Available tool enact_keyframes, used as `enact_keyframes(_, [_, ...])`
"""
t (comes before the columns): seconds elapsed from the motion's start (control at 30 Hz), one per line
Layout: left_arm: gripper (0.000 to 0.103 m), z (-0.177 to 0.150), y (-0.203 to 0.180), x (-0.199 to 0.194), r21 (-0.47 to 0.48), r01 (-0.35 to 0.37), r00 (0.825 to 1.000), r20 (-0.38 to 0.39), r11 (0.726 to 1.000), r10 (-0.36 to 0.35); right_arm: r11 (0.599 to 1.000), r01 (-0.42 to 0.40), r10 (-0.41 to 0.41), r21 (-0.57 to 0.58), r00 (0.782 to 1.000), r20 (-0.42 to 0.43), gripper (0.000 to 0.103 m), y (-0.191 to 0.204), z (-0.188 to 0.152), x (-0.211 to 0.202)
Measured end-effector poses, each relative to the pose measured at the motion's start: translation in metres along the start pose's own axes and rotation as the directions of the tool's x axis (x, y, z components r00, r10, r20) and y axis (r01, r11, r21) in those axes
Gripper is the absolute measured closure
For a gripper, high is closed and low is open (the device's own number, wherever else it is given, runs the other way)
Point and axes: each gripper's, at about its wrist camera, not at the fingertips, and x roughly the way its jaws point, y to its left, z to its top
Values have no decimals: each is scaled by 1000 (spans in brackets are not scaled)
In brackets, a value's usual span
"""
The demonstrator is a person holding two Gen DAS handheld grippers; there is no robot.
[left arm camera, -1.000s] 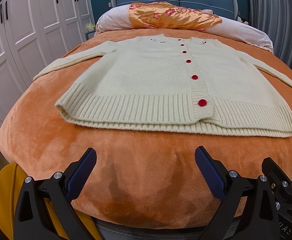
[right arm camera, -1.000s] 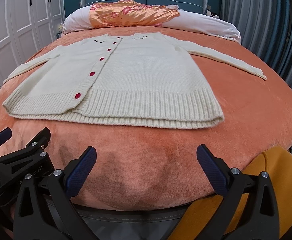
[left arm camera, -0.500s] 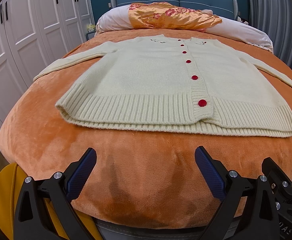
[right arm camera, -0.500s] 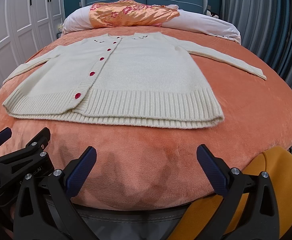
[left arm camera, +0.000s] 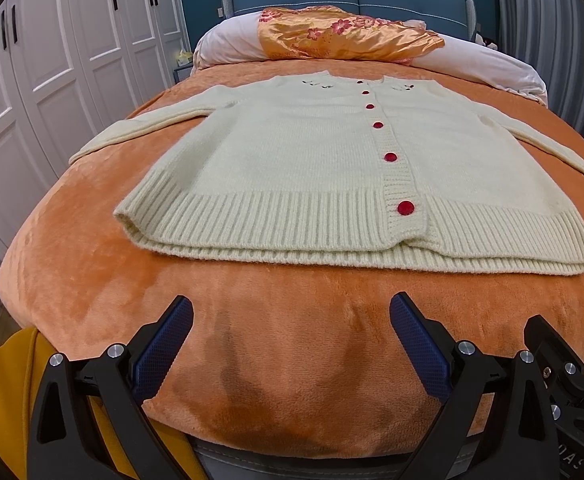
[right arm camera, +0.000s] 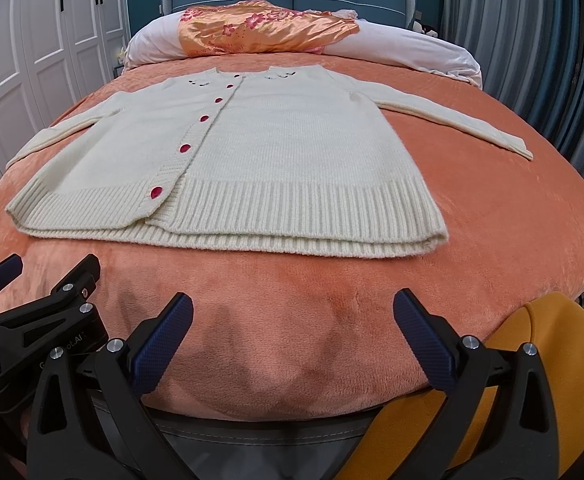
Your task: Fold small clothes
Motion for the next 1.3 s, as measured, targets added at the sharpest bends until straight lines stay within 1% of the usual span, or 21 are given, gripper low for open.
enact_keyframes(0.7, [7,1,2,-1,3,-3,1000,3,1000,3,1000,-3,3,0,1000,-1,5,0,0,0])
enact_keyframes(0.8, [5,4,8,-2,-8,18,1000,-3,1000,-18,999,-43,43,15,999,-6,5,-4,2,0])
enact_keyframes(0.87, [5,12,19,-7,-28,21,1000,12,999,-21,997,-64,65,41,998,-2,5,-13,8,0])
enact_keyframes(0.9, [5,16,23,-10,-41,20,1000,22,999,-19,996,-75,75,57,997,4,5,-20,13,0])
enact_keyframes(0.93, [5,23,35,-12,-71,17,999,31,997,-14,993,-83,83,83,996,13,5,-32,20,0])
enact_keyframes(1.03, [5,39,61,-12,-147,27,999,32,989,-22,982,-97,91,161,995,44,5,-76,44,4])
enact_keyframes(1.1, [5,53,83,-11,-198,27,999,38,980,-20,975,-75,66,208,997,50,5,-112,65,12])
enact_keyframes(1.17, [6,69,100,-11,-224,4,999,51,975,8,963,-19,6,268,999,48,5,-156,90,24])
enact_keyframes(1.27, [6,91,113,-6,-222,-11,998,52,975,23,927,28,-43,374,999,30,5,-222,124,48])
enact_keyframes(1.3, [6,97,111,-4,-220,-24,998,46,975,35,912,37,-52,409,998,25,5,-242,133,57])
